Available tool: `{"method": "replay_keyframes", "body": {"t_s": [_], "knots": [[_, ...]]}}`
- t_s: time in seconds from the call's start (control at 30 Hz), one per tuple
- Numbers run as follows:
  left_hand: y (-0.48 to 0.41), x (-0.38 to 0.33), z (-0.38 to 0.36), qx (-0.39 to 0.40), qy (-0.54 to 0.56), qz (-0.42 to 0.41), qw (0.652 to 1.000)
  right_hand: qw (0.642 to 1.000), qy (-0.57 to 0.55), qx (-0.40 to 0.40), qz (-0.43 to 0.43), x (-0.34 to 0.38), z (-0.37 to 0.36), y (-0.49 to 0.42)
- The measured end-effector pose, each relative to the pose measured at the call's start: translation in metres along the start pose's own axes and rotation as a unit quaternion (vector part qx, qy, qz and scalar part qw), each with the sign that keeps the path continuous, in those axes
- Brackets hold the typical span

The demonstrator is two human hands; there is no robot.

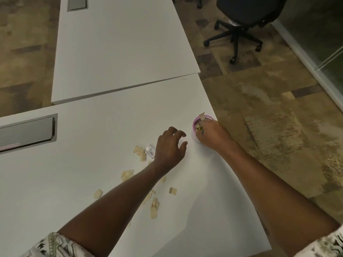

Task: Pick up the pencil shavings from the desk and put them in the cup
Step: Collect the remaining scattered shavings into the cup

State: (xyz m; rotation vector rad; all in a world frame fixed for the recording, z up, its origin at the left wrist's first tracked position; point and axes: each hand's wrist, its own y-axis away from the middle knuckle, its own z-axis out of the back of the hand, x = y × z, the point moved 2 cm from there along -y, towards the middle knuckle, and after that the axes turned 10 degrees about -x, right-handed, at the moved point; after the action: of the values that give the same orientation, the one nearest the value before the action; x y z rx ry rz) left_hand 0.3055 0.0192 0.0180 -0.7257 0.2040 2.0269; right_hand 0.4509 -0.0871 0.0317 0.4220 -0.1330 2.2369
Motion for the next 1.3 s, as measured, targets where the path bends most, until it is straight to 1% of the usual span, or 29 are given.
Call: {"method": "replay_keyframes", "body": {"t_s": [0.1, 0.3, 0.37, 0.43, 0.5, 0.57, 0.63, 0.73, 0.8, 0.9, 0.97, 1.03, 1.17, 1.23, 1.3], "knots": [[0.018, 0.014, 0.008, -0.001, -0.011, 0.015, 1.000, 0.998, 0.019, 0.053, -0.013, -0.001, -0.016, 0.003], [0.055, 0.044, 0.024, 0.007, -0.036, 0.053, 0.998, 0.994, 0.053, 0.092, -0.024, -0.001, -0.025, -0.002], [0.067, 0.055, 0.030, 0.008, -0.040, 0.062, 0.997, 0.996, 0.043, 0.064, -0.034, 0.004, -0.018, -0.004], [0.079, 0.066, 0.036, 0.010, -0.042, 0.075, 0.996, 0.999, 0.019, -0.021, -0.038, 0.012, -0.006, -0.003], [0.091, 0.078, 0.043, 0.017, -0.048, 0.094, 0.994, 0.995, -0.001, -0.097, -0.020, 0.025, 0.004, 0.008], [0.104, 0.089, 0.050, 0.021, -0.056, 0.111, 0.992, 0.993, -0.033, -0.111, 0.009, 0.043, 0.002, 0.030], [0.118, 0.101, 0.057, 0.020, -0.072, 0.125, 0.989, 0.995, -0.071, -0.072, 0.011, 0.061, -0.013, 0.055], [0.138, 0.122, 0.063, 0.024, -0.098, 0.156, 0.983, 0.996, -0.067, 0.054, 0.005, 0.087, -0.052, 0.086], [0.152, 0.135, 0.063, 0.031, -0.107, 0.186, 0.976, 0.992, -0.065, 0.106, 0.014, 0.103, -0.077, 0.098], [0.169, 0.147, 0.057, 0.056, -0.112, 0.216, 0.968, 0.987, -0.063, 0.142, 0.052, 0.126, -0.105, 0.099], [0.176, 0.150, 0.051, 0.078, -0.119, 0.207, 0.968, 0.982, -0.039, 0.163, 0.092, 0.138, -0.117, 0.092], [0.180, 0.149, 0.045, 0.090, -0.120, 0.191, 0.970, 0.973, 0.013, 0.178, 0.147, 0.150, -0.126, 0.079], [0.179, 0.145, 0.034, 0.123, -0.140, 0.164, 0.969, 0.939, 0.126, 0.219, 0.235, 0.168, -0.138, 0.055], [0.177, 0.142, 0.030, 0.133, -0.151, 0.149, 0.968, 0.920, 0.161, 0.244, 0.262, 0.170, -0.140, 0.050], [0.175, 0.139, 0.029, 0.138, -0.158, 0.132, 0.969, 0.903, 0.182, 0.247, 0.300, 0.169, -0.141, 0.051]]}}
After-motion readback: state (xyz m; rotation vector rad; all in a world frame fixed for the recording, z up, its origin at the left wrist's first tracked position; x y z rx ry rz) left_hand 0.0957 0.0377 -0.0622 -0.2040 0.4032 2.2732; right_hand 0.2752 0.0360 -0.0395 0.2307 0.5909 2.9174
